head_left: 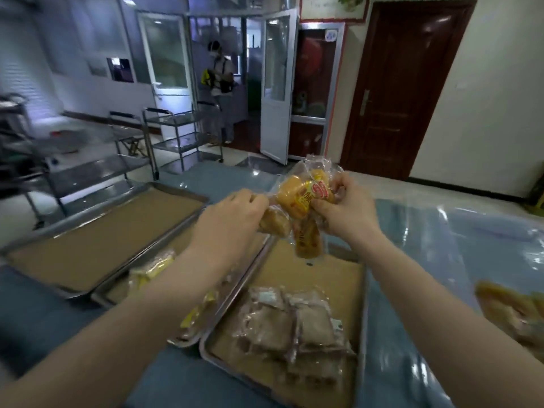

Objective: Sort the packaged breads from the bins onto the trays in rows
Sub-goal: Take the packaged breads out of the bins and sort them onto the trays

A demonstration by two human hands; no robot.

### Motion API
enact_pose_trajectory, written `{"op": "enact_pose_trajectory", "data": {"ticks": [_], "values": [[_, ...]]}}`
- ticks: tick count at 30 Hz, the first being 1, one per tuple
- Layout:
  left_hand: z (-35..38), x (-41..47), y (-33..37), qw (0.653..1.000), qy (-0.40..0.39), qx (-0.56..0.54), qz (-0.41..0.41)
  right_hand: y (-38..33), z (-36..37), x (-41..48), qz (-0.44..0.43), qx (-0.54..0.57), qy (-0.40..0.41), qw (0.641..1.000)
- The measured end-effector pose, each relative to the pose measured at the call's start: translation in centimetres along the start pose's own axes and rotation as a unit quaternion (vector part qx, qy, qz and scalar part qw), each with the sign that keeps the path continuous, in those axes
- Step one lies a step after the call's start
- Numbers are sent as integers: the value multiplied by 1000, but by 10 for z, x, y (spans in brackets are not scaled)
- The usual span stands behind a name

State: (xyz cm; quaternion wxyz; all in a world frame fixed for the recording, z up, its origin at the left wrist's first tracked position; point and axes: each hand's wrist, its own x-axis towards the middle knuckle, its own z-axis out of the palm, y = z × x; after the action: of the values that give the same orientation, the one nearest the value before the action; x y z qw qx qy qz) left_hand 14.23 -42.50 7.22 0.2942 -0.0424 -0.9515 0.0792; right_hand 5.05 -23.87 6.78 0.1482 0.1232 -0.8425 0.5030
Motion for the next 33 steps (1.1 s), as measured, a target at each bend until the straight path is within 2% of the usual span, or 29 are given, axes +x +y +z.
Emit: {"op": "enact_pose_trajectory", "data": {"ticks": [5,10,20,24,33], "values": [[12,-62,-114,997,-46,22,-61,-48,129,-17,-1,30,-66,997],[36,-97,-193,993,-69,13,-97,-72,229,-25,1,62,-109,992],[136,-112,-327,987,-91,36,-124,-58,418,10,79,158,-172,969],[175,-112,-388,976,-152,46,-149,-56,500,17,112,173,-183,961],[258,-127,-485,961,-194,-4,-199,-44,604,23,160,132,-189,960]]}}
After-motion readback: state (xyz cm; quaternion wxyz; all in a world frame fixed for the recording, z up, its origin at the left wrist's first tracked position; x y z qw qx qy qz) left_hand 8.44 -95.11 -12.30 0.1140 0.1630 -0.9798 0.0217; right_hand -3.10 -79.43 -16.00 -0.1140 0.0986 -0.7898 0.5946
